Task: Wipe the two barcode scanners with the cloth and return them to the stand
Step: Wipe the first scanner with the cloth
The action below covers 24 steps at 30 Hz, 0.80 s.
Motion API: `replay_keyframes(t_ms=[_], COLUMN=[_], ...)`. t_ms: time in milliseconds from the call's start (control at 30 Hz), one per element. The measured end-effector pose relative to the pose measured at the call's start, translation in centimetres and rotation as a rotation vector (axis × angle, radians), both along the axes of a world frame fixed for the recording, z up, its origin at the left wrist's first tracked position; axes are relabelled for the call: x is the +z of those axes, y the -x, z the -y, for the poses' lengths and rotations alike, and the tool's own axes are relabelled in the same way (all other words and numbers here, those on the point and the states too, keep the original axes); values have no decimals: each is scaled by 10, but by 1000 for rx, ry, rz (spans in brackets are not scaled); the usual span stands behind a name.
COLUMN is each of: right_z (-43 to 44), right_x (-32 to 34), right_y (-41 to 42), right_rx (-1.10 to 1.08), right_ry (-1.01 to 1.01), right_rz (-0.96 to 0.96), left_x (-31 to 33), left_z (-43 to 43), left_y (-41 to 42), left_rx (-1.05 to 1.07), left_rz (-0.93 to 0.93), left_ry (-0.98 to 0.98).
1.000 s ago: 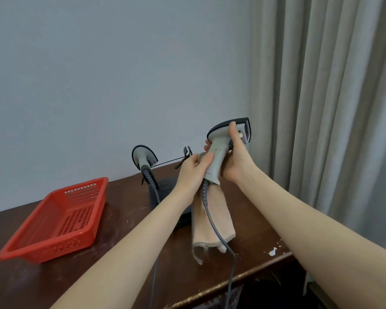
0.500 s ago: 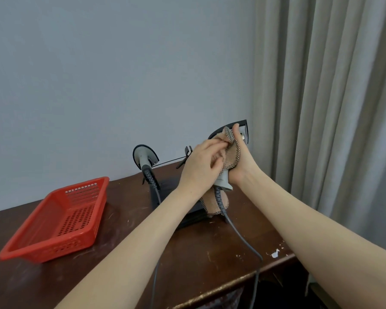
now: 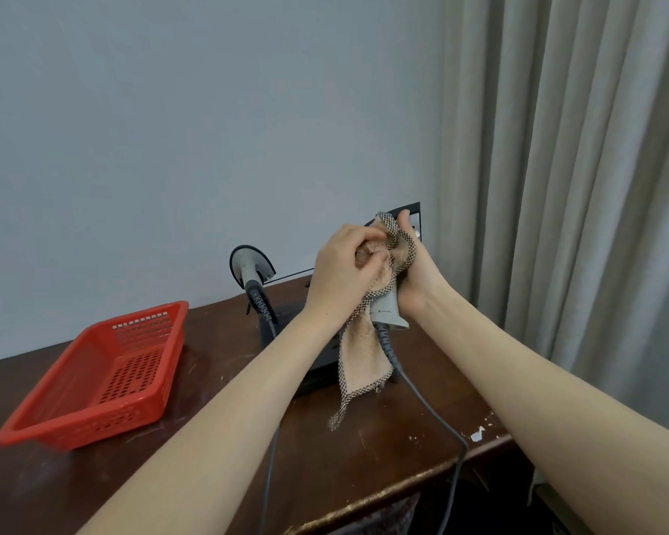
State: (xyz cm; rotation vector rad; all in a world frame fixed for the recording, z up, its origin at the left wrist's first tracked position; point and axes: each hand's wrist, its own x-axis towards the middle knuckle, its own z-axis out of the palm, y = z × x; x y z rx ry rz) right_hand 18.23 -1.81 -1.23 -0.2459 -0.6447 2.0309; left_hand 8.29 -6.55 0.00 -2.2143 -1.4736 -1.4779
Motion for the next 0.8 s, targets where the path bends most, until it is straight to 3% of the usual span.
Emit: replay_keyframes(t_ms=[100, 233, 367, 533, 633, 800], right_z=[1, 7, 2, 2, 9, -1], right_x=[-1, -3, -4, -2, 0, -15], right_y=[-1, -13, -12, -3, 0, -13], right_rx=[0, 46, 61, 13, 22, 6], right_ry=[22, 73, 71, -39, -29, 100], right_rz=[-24, 144, 194, -3, -73, 184], left_x=[-6, -20, -20, 2, -6, -20], left_z=[-1, 15, 23, 9, 7, 20], left_y=[-2, 1, 4, 1, -4, -2], left_rx=[-7, -123, -225, 0, -15, -121], left_rz=[-69, -120, -134, 162, 29, -86], left_ry=[103, 166, 226, 24, 142, 269])
